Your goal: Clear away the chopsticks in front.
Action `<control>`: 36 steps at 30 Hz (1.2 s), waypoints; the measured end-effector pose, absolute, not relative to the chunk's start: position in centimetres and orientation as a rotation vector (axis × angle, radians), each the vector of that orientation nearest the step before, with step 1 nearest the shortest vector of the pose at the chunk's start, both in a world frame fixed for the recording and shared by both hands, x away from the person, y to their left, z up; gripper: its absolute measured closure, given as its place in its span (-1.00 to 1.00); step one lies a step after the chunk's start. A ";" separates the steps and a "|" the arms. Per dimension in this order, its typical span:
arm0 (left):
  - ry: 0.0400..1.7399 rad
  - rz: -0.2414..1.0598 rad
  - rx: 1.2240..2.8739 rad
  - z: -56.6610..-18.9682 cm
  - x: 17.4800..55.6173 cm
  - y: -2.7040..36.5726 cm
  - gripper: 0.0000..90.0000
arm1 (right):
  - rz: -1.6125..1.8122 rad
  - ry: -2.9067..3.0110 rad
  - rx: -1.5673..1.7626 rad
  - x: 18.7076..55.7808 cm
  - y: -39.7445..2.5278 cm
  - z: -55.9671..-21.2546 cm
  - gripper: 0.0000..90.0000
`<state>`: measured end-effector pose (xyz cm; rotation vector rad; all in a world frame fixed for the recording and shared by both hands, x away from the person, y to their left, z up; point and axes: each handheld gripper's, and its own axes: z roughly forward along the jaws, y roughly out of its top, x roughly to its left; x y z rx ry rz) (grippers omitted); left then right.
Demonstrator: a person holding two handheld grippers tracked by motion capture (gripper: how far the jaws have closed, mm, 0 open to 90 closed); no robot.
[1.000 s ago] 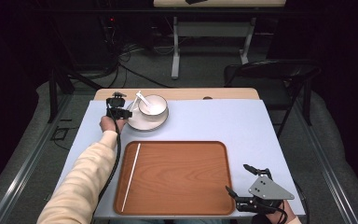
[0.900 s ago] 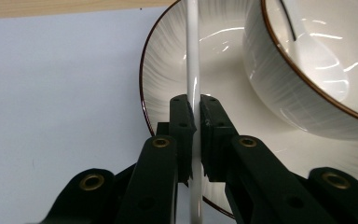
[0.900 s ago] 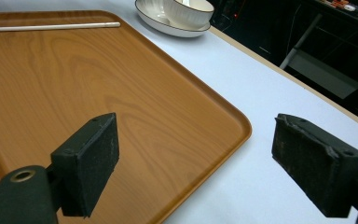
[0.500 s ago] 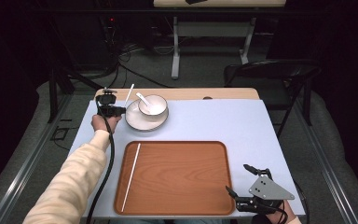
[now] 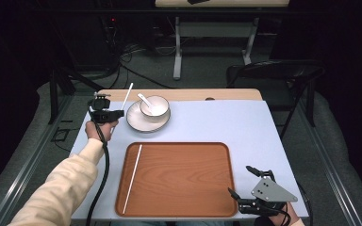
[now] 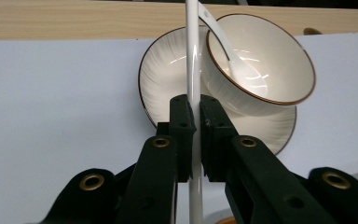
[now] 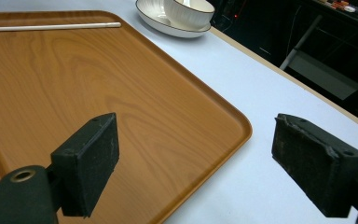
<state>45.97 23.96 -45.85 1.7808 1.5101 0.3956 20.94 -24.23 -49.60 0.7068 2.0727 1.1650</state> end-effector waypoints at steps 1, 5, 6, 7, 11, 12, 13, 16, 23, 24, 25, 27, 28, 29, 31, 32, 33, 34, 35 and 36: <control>1.503 0.394 1.779 -45.7 45.5 24.0 0.89 | 1.163 2.073 0.707 21.0 -24.2 -49.6 -0.68; 1.473 0.384 1.783 -45.3 43.8 23.8 0.89 | 1.164 2.074 0.705 20.9 -24.2 -49.6 -0.68; 1.470 0.380 1.780 -45.3 43.5 23.8 0.89 | 1.166 2.072 0.702 20.9 -24.2 -49.6 -0.68; 1.460 0.377 1.780 -45.2 43.1 23.7 0.89 | 1.166 2.072 0.702 20.9 -24.2 -49.6 -0.68; 1.429 0.351 1.779 -45.2 41.7 23.2 0.89 | 1.177 2.060 0.708 20.9 -24.3 -49.6 -0.68; 1.417 0.340 1.781 -45.3 41.0 22.9 0.89 | 1.187 2.050 0.711 20.8 -24.4 -49.6 -0.68; 1.417 0.340 1.781 -45.3 41.0 22.9 0.89 | 1.187 2.050 0.711 20.8 -24.4 -49.6 -0.68; 1.402 0.309 1.777 -45.7 39.8 22.6 0.89 | 1.207 2.025 0.713 20.8 -24.5 -49.5 -0.68; 1.385 0.256 1.750 -46.8 36.6 21.7 0.89 | 1.197 2.029 0.712 20.8 -24.5 -49.6 -0.68; 1.383 0.254 1.753 -46.9 36.3 21.6 0.89 | 1.197 2.029 0.712 20.8 -24.5 -49.6 -0.68; 1.384 0.245 1.741 -47.2 35.7 21.5 0.89 | 1.197 2.029 0.714 20.8 -24.5 -49.6 -0.68; 1.384 0.230 1.739 -47.5 35.0 21.4 0.89 | 1.194 2.033 0.713 20.8 -24.4 -49.6 -0.68; 1.388 0.214 1.731 -47.9 34.5 21.3 0.89 | 1.192 2.035 0.714 20.8 -24.4 -49.6 -0.68; 1.390 0.208 1.730 -48.1 34.2 21.3 0.89 | 1.192 2.035 0.714 20.8 -24.4 -49.6 -0.68; 1.403 0.182 1.724 -48.8 33.5 21.3 0.89 | 1.192 2.034 0.715 20.8 -24.4 -49.6 -0.69; 1.414 0.175 1.723 -49.2 33.1 21.3 0.89 | 1.193 2.034 0.714 20.8 -24.4 -49.6 -0.68; 1.421 0.172 1.722 -49.5 32.9 21.2 0.89 | 1.191 2.037 0.712 20.8 -24.4 -49.6 -0.69; 1.432 0.154 1.726 -50.0 32.5 21.1 0.89 | 1.191 2.037 0.712 20.8 -24.4 -49.6 -0.69; 1.439 0.137 1.726 -50.4 32.3 21.0 0.89 | 1.192 2.037 0.712 20.8 -24.4 -49.6 -0.69; 1.456 0.125 1.736 -51.1 31.9 21.0 0.89 | 1.189 2.040 0.714 20.8 -24.4 -49.6 -0.69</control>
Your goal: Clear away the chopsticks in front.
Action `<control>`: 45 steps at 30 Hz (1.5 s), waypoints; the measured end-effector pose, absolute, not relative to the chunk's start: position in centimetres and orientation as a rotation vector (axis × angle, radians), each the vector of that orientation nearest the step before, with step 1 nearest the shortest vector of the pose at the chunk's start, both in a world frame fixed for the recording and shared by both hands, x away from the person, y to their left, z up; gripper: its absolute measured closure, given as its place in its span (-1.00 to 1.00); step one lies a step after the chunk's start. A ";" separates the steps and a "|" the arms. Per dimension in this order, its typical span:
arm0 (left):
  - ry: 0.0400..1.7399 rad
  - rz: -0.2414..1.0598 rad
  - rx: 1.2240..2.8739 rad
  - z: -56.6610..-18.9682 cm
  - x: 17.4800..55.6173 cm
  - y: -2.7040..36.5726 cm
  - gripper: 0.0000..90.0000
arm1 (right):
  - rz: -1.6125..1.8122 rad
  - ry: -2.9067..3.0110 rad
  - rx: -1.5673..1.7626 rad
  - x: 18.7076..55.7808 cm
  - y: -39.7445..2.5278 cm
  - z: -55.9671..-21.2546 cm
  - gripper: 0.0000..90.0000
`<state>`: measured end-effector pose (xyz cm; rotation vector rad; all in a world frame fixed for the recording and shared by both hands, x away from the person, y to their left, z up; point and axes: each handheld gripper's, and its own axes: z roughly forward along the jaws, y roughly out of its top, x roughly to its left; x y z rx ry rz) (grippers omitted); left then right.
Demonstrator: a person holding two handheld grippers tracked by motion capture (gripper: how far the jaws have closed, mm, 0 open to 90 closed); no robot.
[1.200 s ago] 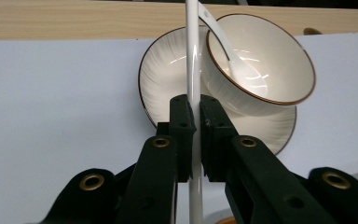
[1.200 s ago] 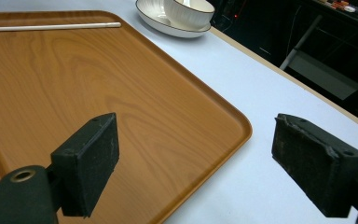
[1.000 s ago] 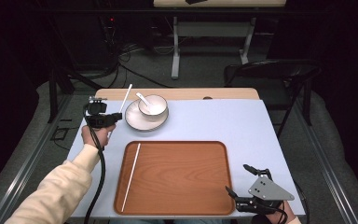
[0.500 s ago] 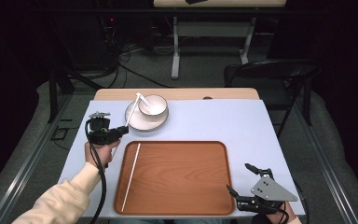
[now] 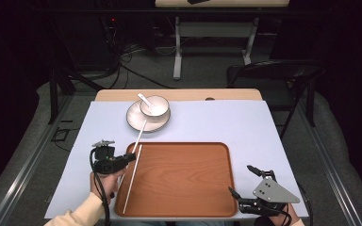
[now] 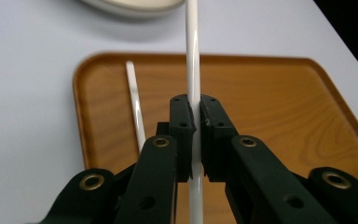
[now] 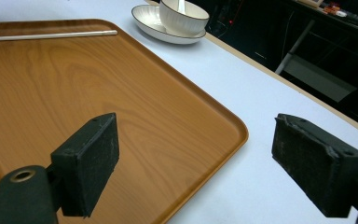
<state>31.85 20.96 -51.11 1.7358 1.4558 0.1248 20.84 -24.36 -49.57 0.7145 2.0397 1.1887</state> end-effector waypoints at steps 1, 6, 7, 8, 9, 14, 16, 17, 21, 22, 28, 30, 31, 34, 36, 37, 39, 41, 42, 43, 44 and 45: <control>1.456 0.125 1.736 -51.1 31.9 21.0 0.89 | 1.189 2.040 0.714 20.8 -24.4 -49.6 -0.69; 1.528 0.099 1.738 -53.0 31.6 20.9 0.89 | 1.189 2.044 0.715 20.9 -24.4 -49.6 -0.68; 1.543 0.097 1.728 -53.2 31.4 21.0 0.89 | 1.189 2.044 0.714 20.9 -24.3 -49.6 -0.69; 1.552 0.095 1.727 -53.3 31.3 21.0 0.89 | 1.189 2.043 0.714 20.9 -24.4 -49.6 -0.69; 1.559 0.100 1.730 -53.4 31.2 21.0 0.89 | 1.189 2.045 0.714 20.8 -24.4 -49.6 -0.69; 1.620 0.110 1.712 -54.2 30.6 21.5 0.88 | 1.191 2.046 0.712 20.8 -24.4 -49.6 -0.69; 1.649 0.108 1.701 -54.6 30.3 21.6 0.88 | 1.190 2.046 0.712 20.8 -24.4 -49.6 -0.69; 1.649 0.108 1.701 -54.6 30.3 21.6 0.88 | 1.190 2.046 0.712 20.8 -24.4 -49.6 -0.69; 1.665 0.112 1.730 -54.8 29.9 21.5 0.88 | 1.189 2.045 0.712 20.8 -24.4 -49.6 -0.69; 1.673 0.111 1.728 -54.9 29.8 21.5 0.88 | 1.189 2.045 0.712 20.8 -24.4 -49.6 -0.69; 1.679 0.120 1.736 -55.1 29.6 21.5 0.81 | 1.188 2.047 0.710 20.8 -24.4 -49.6 -0.69; 1.661 0.114 1.763 -54.9 29.6 21.4 0.74 | 1.188 2.047 0.711 20.8 -24.4 -49.6 -0.69; 1.661 0.114 1.763 -54.9 29.6 21.4 0.74 | 1.188 2.047 0.711 20.8 -24.4 -49.6 -0.69; 1.645 0.113 1.776 -54.9 29.6 21.4 0.70 | 1.186 2.049 0.710 20.8 -24.4 -49.6 -0.69; 1.631 0.111 1.795 -54.8 29.5 21.3 0.61 | 1.187 2.047 0.712 20.8 -24.4 -49.6 -0.69; 1.631 0.111 1.795 -54.8 29.5 21.3 0.59 | 1.187 2.047 0.712 20.8 -24.4 -49.6 -0.69; 1.624 0.107 1.802 -54.8 29.6 21.3 0.53 | 1.187 2.047 0.712 20.8 -24.4 -49.6 -0.69; 1.615 0.101 1.812 -54.7 29.6 21.4 0.49 | 1.185 2.048 0.712 20.8 -24.4 -49.6 -0.69; 1.614 0.101 1.815 -54.6 29.5 21.4 0.39 | 1.187 2.046 0.711 20.8 -24.4 -49.6 -0.69; 1.605 0.107 1.817 -54.5 29.5 21.5 0.39 | 1.187 2.046 0.711 20.8 -24.4 -49.6 -0.69; 1.592 0.114 1.824 -54.2 29.5 21.5 0.25 | 1.189 2.046 0.711 20.8 -24.4 -49.6 -0.69; 1.576 0.126 1.823 -54.0 29.5 21.6 0.25 | 1.189 2.046 0.711 20.8 -24.4 -49.6 -0.69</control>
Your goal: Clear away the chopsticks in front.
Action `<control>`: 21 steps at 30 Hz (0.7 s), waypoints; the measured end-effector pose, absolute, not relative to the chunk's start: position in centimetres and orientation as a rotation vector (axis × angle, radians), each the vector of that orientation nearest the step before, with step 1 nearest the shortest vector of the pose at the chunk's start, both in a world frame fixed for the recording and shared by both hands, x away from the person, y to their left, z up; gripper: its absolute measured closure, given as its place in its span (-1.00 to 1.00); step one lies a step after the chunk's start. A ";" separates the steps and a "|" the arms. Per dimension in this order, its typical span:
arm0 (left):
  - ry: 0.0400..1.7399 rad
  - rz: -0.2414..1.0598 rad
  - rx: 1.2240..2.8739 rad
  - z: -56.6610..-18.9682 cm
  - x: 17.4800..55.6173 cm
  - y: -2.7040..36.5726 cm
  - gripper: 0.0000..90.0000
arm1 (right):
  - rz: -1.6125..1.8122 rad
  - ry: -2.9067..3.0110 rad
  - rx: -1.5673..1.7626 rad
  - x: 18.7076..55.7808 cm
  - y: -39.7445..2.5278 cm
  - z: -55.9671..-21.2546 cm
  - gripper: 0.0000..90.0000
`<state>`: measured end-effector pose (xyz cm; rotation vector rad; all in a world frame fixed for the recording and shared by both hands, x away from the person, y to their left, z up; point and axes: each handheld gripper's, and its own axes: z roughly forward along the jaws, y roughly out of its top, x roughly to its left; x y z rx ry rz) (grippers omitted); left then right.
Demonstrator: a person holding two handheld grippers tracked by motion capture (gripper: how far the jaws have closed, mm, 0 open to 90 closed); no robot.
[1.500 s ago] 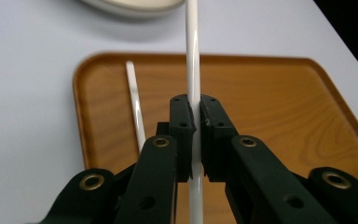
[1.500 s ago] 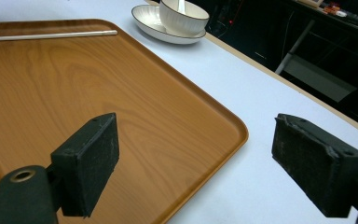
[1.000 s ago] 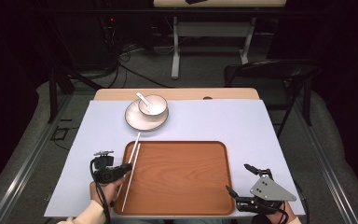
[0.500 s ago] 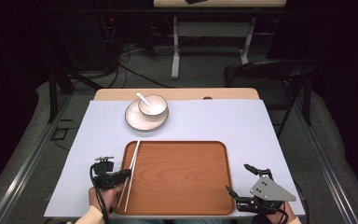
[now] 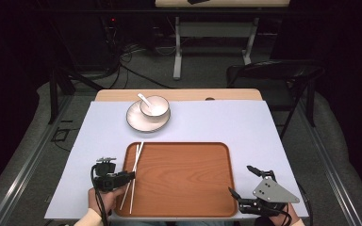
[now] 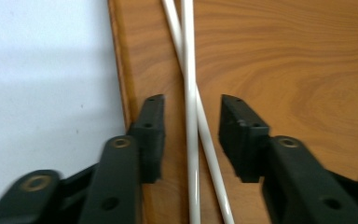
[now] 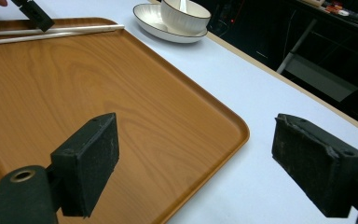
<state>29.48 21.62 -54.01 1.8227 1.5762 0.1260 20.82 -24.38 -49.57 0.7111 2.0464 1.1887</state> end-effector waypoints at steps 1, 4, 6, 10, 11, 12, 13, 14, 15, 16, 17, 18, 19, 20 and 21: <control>1.555 0.142 1.828 -53.7 29.5 21.7 0.19 | 1.188 2.047 0.711 20.8 -24.4 -49.6 -0.69; 1.466 0.220 1.850 -52.4 29.6 22.1 -0.09 | 1.191 2.046 0.707 20.8 -24.4 -49.6 -0.69; 1.394 0.269 1.875 -51.4 29.7 22.4 -0.22 | 1.191 2.045 0.706 20.8 -24.4 -49.6 -0.69; 1.278 0.367 1.902 -49.7 29.8 23.1 -0.44 | 1.190 2.045 0.707 20.8 -24.4 -49.6 -0.69; 1.234 0.405 1.929 -49.1 29.9 23.6 -0.52 | 1.191 2.045 0.707 20.8 -24.4 -49.6 -0.69; 1.234 0.405 1.929 -49.1 29.9 23.6 -0.56 | 1.191 2.045 0.707 20.8 -24.4 -49.6 -0.69; 1.214 0.425 1.920 -48.8 29.8 24.0 -0.58 | 1.191 2.046 0.706 20.8 -24.4 -49.6 -0.69; 1.198 0.439 1.931 -48.6 29.7 24.3 -0.58 | 1.191 2.046 0.706 20.8 -24.4 -49.6 -0.69; 1.190 0.460 1.932 -48.3 29.6 24.6 -0.66 | 1.190 2.046 0.705 20.8 -24.4 -49.6 -0.69; 1.173 0.472 1.918 -48.1 29.5 25.0 -0.66 | 1.190 2.046 0.705 20.8 -24.4 -49.6 -0.69; 1.162 0.485 1.919 -47.8 29.3 25.4 -0.66 | 1.191 2.045 0.707 20.8 -24.4 -49.6 -0.69; 1.161 0.499 1.914 -47.7 29.1 25.7 -0.69 | 1.191 2.046 0.706 20.8 -24.4 -49.6 -0.69; 1.147 0.516 1.906 -47.5 28.9 26.1 -0.72 | 1.190 2.046 0.705 20.8 -24.4 -49.6 -0.69; 1.142 0.518 1.908 -47.4 28.7 26.5 -0.72 | 1.190 2.046 0.705 20.8 -24.4 -49.6 -0.69; 1.147 0.532 1.906 -47.3 28.5 26.8 -0.75 | 1.190 2.046 0.704 20.8 -24.4 -49.6 -0.69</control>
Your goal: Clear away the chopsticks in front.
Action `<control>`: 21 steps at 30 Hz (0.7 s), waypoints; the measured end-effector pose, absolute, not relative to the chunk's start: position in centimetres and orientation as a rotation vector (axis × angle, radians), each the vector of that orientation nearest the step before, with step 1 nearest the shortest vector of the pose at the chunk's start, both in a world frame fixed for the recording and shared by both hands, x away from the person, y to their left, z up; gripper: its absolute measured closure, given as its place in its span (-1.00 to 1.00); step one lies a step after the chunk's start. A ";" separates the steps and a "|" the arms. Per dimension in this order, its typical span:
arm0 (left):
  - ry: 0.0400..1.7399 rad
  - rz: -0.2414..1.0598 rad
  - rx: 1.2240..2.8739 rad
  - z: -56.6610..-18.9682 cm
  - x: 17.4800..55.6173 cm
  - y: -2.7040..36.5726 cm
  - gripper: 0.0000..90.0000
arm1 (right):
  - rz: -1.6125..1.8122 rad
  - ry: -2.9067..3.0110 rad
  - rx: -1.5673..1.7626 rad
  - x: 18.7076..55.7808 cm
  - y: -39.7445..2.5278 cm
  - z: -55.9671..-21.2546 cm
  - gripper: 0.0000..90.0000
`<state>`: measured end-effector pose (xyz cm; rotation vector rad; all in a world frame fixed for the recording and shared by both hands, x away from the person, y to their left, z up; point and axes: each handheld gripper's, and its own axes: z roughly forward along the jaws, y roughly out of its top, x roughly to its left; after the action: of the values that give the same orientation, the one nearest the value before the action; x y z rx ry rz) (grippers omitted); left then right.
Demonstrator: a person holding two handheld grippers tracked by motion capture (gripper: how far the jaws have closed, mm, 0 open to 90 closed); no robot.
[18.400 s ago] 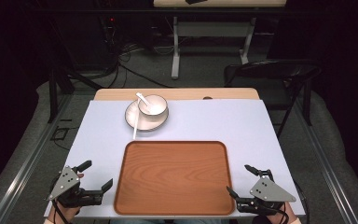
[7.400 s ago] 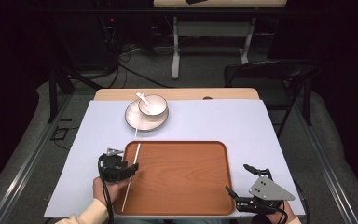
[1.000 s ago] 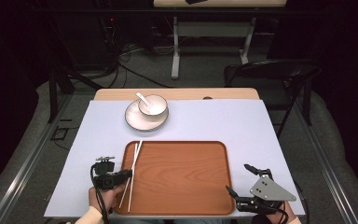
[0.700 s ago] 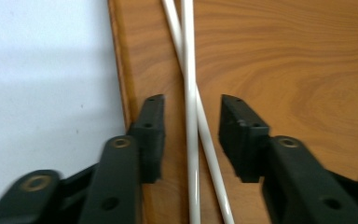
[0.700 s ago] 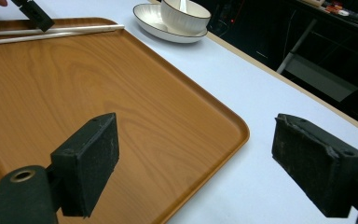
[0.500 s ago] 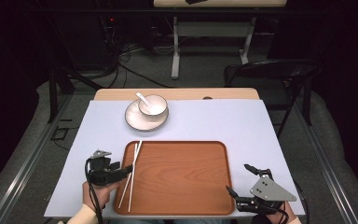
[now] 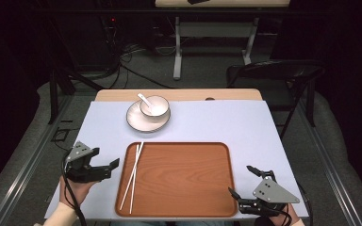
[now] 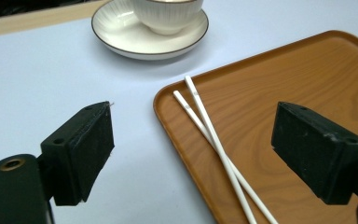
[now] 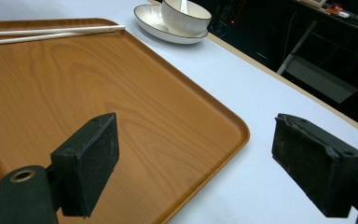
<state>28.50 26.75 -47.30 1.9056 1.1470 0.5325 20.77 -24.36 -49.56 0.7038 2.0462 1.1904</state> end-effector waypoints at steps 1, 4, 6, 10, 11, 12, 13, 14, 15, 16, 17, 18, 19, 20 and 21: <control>1.143 0.541 1.899 -47.2 28.3 27.1 -0.77 | 1.190 2.046 0.705 20.8 -24.4 -49.6 -0.69; 1.141 0.562 1.891 -47.0 27.5 27.9 -0.82 | 1.189 2.047 0.704 20.8 -24.3 -49.6 -0.69; 1.141 0.575 1.884 -47.0 27.0 28.3 -0.85 | 1.189 2.047 0.704 20.8 -24.3 -49.6 -0.69; 1.142 0.598 1.874 -47.0 26.1 29.1 -0.89 | 1.189 2.048 0.705 20.7 -24.3 -49.6 -0.69; 1.147 0.603 1.869 -47.0 25.9 29.3 -0.90 | 1.190 2.047 0.705 20.7 -24.3 -49.6 -0.69; 1.150 0.600 1.868 -47.1 25.7 29.5 -0.91 | 1.189 2.047 0.704 20.8 -24.3 -49.6 -0.69; 1.156 0.601 1.860 -47.2 25.6 29.6 -0.92 | 1.189 2.048 0.704 20.8 -24.3 -49.6 -0.69; 1.163 0.601 1.854 -47.4 25.3 29.8 -0.94 | 1.189 2.048 0.705 20.8 -24.3 -49.6 -0.69; 1.166 0.597 1.848 -47.5 25.2 30.0 -0.94 | 1.189 2.048 0.705 20.8 -24.3 -49.6 -0.69; 1.173 0.592 1.842 -47.7 25.1 30.2 -0.95 | 1.189 2.048 0.703 20.8 -24.3 -49.6 -0.69; 1.182 0.592 1.831 -47.9 24.9 30.4 -0.96 | 1.189 2.048 0.703 20.8 -24.3 -49.6 -0.69; 1.186 0.592 1.830 -48.0 24.8 30.6 -0.99 | 1.188 2.049 0.703 20.8 -24.3 -49.6 -0.69; 1.189 0.587 1.824 -48.2 24.7 30.8 -0.99 | 1.188 2.049 0.703 20.8 -24.3 -49.6 -0.69; 1.199 0.584 1.815 -48.4 24.5 31.0 -0.99 | 1.188 2.049 0.704 20.8 -24.3 -49.6 -0.69; 1.203 0.584 1.811 -48.5 24.4 31.1 -0.99 | 1.187 2.049 0.703 20.8 -24.3 -49.6 -0.69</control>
<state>24.40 31.12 -48.47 1.8108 1.2031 0.5842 20.76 -24.30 -49.56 0.7033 2.0489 1.1873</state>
